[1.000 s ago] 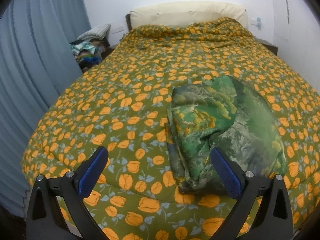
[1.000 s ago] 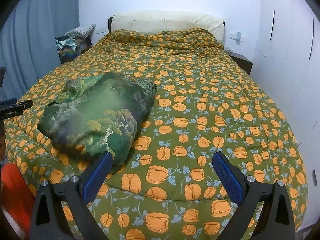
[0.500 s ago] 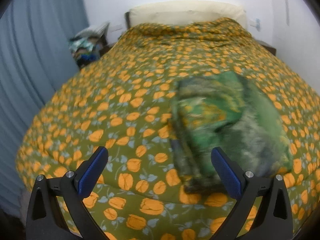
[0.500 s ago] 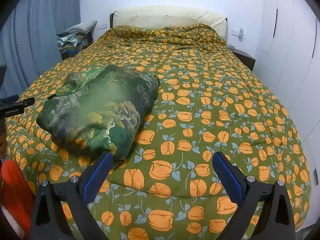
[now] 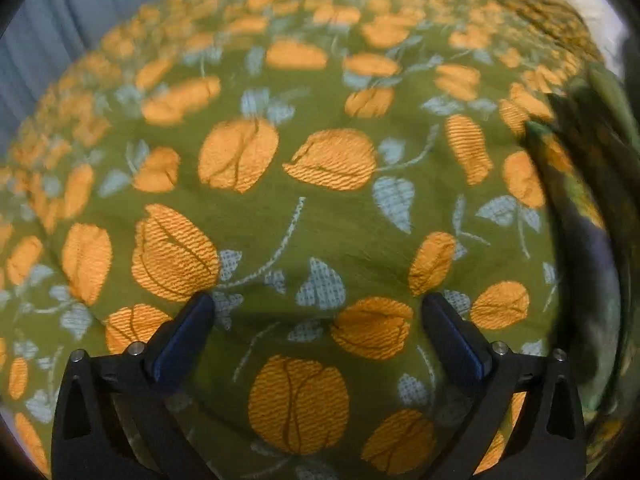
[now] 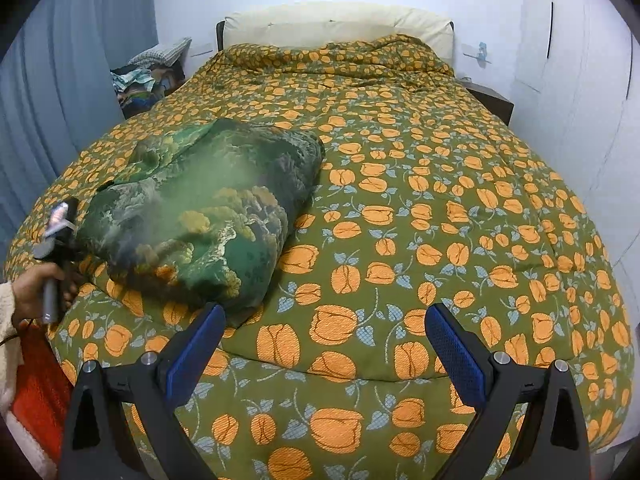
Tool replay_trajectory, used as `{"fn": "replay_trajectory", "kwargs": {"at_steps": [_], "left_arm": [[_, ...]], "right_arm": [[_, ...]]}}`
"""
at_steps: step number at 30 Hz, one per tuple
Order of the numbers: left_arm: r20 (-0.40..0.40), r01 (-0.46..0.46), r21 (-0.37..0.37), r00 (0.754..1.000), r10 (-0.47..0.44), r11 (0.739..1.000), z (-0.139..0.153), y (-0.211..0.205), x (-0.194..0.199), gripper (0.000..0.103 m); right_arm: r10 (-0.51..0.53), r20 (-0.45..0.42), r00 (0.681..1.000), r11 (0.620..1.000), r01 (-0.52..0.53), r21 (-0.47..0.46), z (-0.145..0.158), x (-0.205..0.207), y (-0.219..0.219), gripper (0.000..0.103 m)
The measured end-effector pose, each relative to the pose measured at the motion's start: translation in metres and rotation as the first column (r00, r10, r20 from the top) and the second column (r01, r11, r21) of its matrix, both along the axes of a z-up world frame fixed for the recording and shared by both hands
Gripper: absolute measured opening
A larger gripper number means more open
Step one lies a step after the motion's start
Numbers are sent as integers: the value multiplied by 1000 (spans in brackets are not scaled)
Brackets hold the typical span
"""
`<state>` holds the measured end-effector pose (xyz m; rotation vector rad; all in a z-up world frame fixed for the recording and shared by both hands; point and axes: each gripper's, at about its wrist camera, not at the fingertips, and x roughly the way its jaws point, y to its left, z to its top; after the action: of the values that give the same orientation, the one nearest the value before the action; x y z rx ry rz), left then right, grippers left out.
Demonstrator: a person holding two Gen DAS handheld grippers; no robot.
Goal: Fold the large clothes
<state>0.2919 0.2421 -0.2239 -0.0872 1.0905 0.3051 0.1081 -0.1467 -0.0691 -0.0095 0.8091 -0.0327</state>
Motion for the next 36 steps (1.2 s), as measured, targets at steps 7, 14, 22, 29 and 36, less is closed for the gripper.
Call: {"fn": "replay_trajectory", "kwargs": {"at_steps": [7, 14, 22, 29, 36], "left_arm": [[74, -13, 60, 997, 8, 998, -5, -12, -12, 103], [78, -16, 35, 997, 13, 999, -10, -4, -18, 103], [78, -16, 30, 997, 14, 999, -9, -5, -15, 103], [78, -16, 31, 997, 13, 999, -9, -5, -17, 103], [80, -15, 31, 997, 12, 999, -9, -5, -17, 103]], "right_arm": [[3, -3, 1000, 1000, -3, -31, -4, 1, 1, 99], [-44, -2, 999, 999, 44, 13, -2, 10, -5, 99], [-65, -18, 998, 998, 65, 0, -5, 10, -10, 99], [-83, -14, 996, 997, 83, 9, -5, 14, -14, 99], [-81, -8, 997, 997, 81, 18, -2, 13, -13, 99]]}}
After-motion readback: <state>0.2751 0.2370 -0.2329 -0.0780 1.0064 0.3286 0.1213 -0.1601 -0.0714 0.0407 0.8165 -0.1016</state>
